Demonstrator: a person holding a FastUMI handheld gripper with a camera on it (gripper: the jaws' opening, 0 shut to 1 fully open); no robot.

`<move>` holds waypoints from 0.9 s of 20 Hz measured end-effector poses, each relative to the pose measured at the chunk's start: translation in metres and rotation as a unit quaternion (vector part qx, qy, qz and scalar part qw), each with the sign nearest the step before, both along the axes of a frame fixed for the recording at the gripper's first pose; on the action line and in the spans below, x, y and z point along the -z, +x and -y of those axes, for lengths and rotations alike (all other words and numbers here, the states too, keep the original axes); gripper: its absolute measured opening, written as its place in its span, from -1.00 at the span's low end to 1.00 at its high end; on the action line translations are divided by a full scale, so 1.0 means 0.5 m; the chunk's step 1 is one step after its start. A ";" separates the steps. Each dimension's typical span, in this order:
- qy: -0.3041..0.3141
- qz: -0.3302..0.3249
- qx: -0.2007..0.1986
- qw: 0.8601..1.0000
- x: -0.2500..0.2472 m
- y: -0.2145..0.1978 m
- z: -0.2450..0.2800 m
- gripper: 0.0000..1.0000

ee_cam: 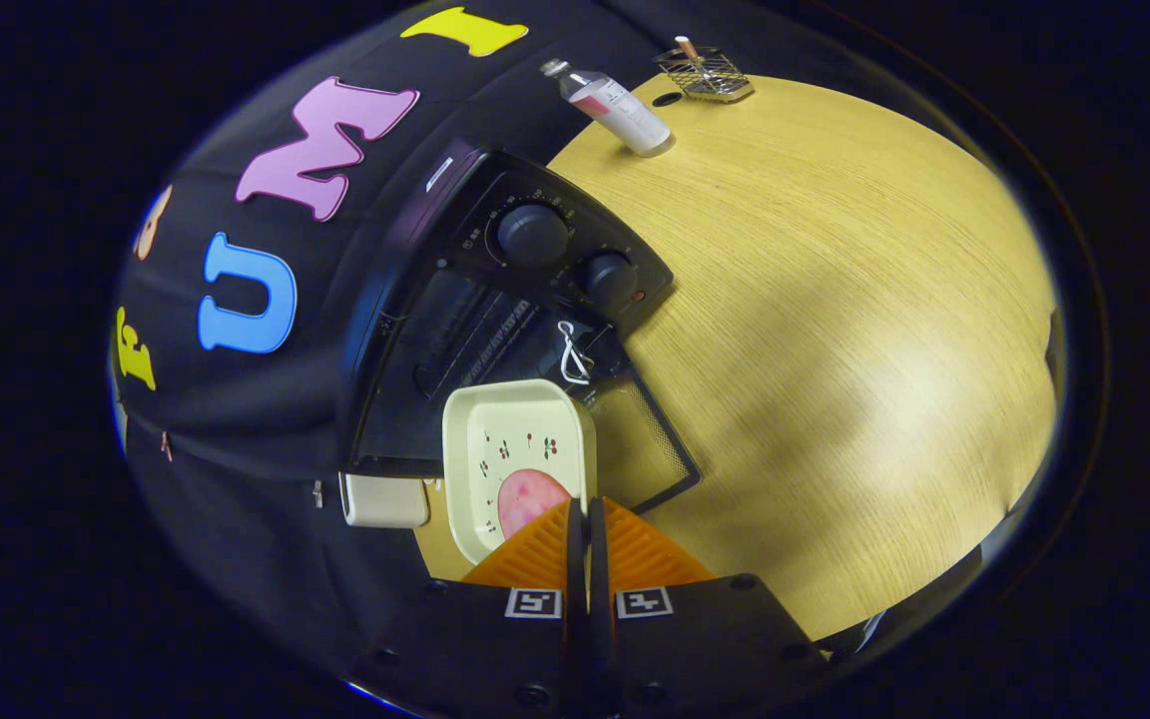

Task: Open the toaster oven, put the food inside, and close the toaster oven door.

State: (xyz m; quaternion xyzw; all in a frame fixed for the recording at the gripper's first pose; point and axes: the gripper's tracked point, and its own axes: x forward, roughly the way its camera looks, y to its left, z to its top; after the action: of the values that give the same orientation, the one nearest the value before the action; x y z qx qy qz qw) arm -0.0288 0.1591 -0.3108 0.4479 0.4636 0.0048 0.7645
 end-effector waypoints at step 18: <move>0.082 -0.064 0.272 0.957 0.002 0.181 -0.130 -0.89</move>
State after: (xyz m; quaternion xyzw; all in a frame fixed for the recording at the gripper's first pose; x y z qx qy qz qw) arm 0.0617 0.2243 -0.3120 0.6176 0.3705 -0.1940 0.6661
